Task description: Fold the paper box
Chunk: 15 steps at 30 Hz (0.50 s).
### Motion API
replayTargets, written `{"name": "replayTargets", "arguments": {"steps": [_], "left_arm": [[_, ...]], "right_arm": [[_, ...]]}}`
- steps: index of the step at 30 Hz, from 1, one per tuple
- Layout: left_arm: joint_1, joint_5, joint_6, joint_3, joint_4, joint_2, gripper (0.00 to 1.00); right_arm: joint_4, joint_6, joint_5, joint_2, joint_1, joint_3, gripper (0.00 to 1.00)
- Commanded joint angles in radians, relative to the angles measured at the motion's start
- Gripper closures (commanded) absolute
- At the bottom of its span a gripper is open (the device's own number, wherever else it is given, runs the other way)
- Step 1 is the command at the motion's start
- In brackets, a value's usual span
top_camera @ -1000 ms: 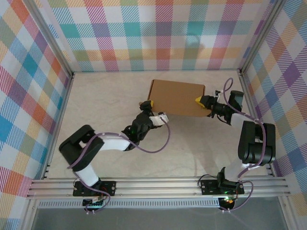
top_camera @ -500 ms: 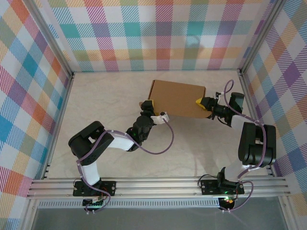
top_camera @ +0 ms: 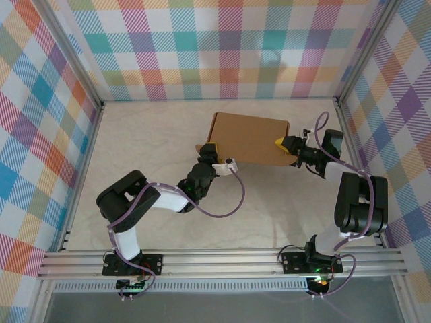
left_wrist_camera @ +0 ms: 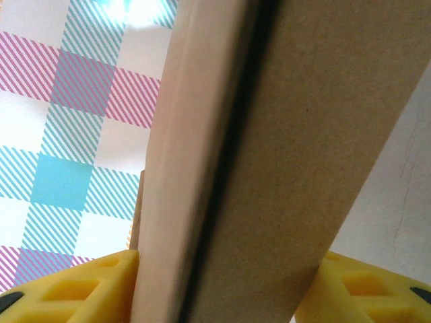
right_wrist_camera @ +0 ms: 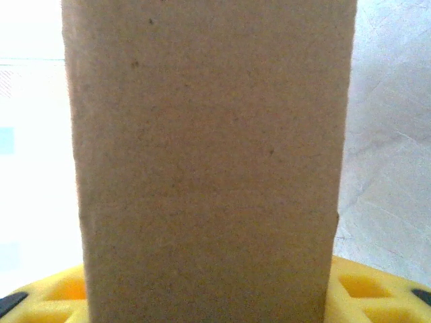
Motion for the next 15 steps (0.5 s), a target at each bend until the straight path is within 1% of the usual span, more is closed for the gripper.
{"name": "replayTargets", "arguments": {"steps": [1,3,5,7,11,13,15], "left_arm": [[-0.011,0.000,-0.057,0.002,0.045,-0.027,0.59],[-0.011,0.007,-0.069,0.005,-0.002,-0.041,0.62],[-0.010,0.010,-0.098,0.004,-0.060,-0.064,0.62],[-0.010,0.015,-0.124,0.009,-0.133,-0.091,0.62],[-0.009,0.027,-0.194,0.032,-0.314,-0.142,0.62],[-0.006,0.042,-0.242,0.057,-0.445,-0.172,0.62],[0.000,0.073,-0.302,0.084,-0.585,-0.203,0.62]], "right_arm": [[-0.006,-0.031,-0.043,-0.022,-0.005,0.001,0.44],[-0.009,-0.031,-0.036,-0.024,-0.006,0.001,0.38],[-0.009,-0.031,-0.024,-0.028,-0.006,0.002,0.26],[-0.014,-0.030,-0.002,-0.035,-0.008,0.002,0.18],[-0.034,-0.038,0.053,-0.058,-0.028,0.008,0.12],[-0.057,-0.044,0.084,-0.078,-0.053,0.007,0.11],[-0.116,-0.075,0.129,-0.103,-0.077,0.013,0.10]]}}
